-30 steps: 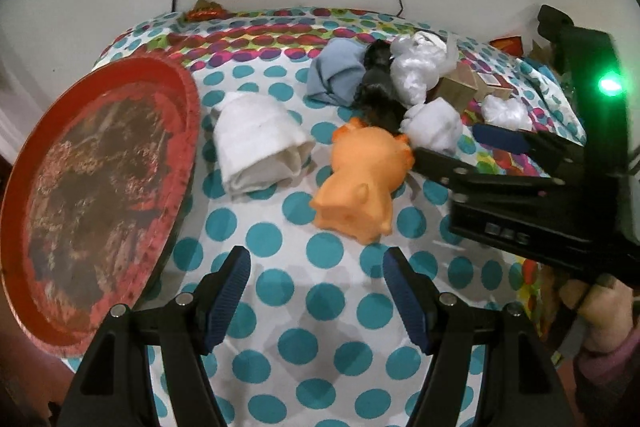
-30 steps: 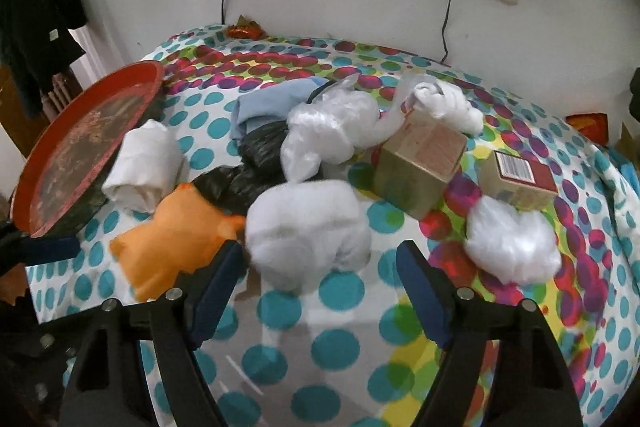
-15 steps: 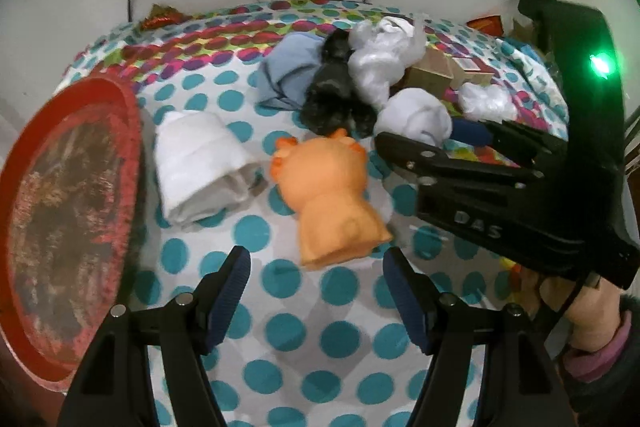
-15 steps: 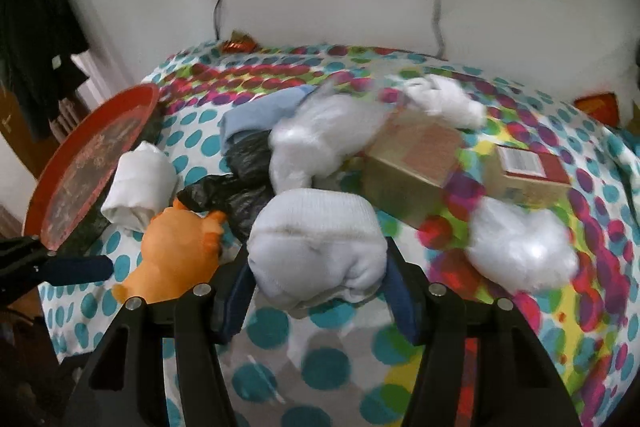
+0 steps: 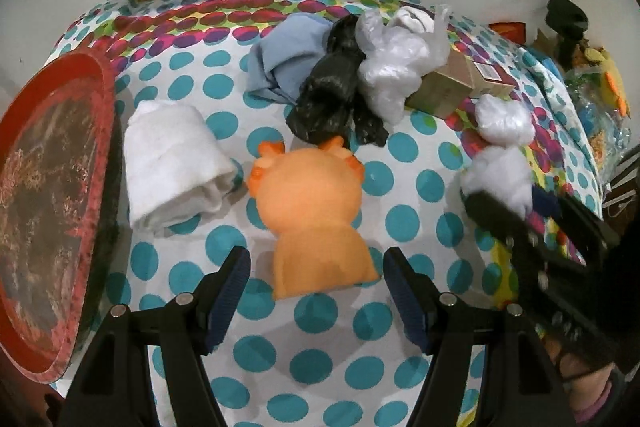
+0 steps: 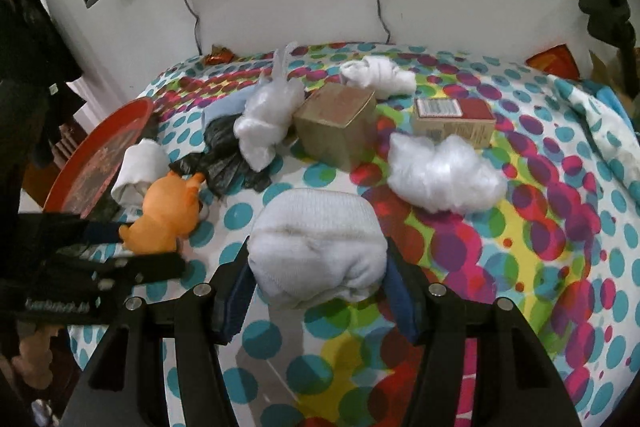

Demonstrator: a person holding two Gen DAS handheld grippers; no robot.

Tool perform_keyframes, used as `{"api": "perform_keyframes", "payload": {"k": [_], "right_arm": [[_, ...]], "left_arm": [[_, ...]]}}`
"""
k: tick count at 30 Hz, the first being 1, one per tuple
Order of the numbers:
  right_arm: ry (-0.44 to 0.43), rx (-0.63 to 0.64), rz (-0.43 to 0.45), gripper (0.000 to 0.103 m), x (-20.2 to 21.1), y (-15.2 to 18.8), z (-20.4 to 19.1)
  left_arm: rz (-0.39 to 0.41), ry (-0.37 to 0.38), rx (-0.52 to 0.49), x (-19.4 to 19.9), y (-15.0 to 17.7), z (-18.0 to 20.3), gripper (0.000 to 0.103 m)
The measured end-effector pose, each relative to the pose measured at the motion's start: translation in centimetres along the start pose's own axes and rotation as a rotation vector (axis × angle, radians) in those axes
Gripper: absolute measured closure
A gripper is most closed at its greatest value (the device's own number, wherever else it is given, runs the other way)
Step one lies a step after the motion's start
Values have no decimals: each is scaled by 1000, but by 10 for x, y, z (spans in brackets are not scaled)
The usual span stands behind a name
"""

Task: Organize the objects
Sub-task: 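Close the right tool on the white sock ball while the left tool grasps the orange toy, then carry the orange toy onto the red tray with the left tool while the right tool carries the sock ball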

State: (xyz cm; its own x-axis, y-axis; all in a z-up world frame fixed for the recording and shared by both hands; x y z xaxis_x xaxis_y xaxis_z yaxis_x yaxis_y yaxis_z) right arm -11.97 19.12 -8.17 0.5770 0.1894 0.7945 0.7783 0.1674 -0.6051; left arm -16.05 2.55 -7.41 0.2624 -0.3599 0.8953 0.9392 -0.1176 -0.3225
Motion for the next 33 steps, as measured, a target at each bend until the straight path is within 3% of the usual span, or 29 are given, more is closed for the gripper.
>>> {"api": "perform_keyframes", "payload": {"k": [6, 11, 13, 15, 24, 33], "right_arm": [[-25, 16, -9, 47, 0, 7, -6], [-21, 28, -1, 47, 2, 6, -10], [-24, 29, -2, 47, 2, 6, -10], [-19, 26, 0, 47, 3, 7, -10], [-21, 32, 5, 47, 8, 7, -11], [3, 48, 24, 47, 22, 11, -16]], "left_arm": [[-21, 12, 72, -8, -10, -10, 32], [-19, -31, 43, -7, -12, -5, 33], [-7, -29, 22, -5, -9, -1, 53], [-11, -26, 6, -6, -6, 3, 58], [-5, -36, -64, -2, 7, 22, 58], [37, -30, -106, 29, 19, 27, 58]]}}
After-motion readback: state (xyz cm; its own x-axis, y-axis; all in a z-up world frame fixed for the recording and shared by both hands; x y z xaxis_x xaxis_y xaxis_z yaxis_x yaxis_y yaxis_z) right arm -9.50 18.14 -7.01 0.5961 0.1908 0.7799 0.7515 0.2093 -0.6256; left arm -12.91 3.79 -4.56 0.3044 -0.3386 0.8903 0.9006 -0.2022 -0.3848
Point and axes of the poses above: each gripper's, at about its wrist camera, not at the fingertips, and x roughly against the way its jaws point, z to its right, y to its underside, the point moved 1 cm from there along -x, roughly the way its jaws point, and after that the axes turned 12 degrees about y, right-handed, at the moved point
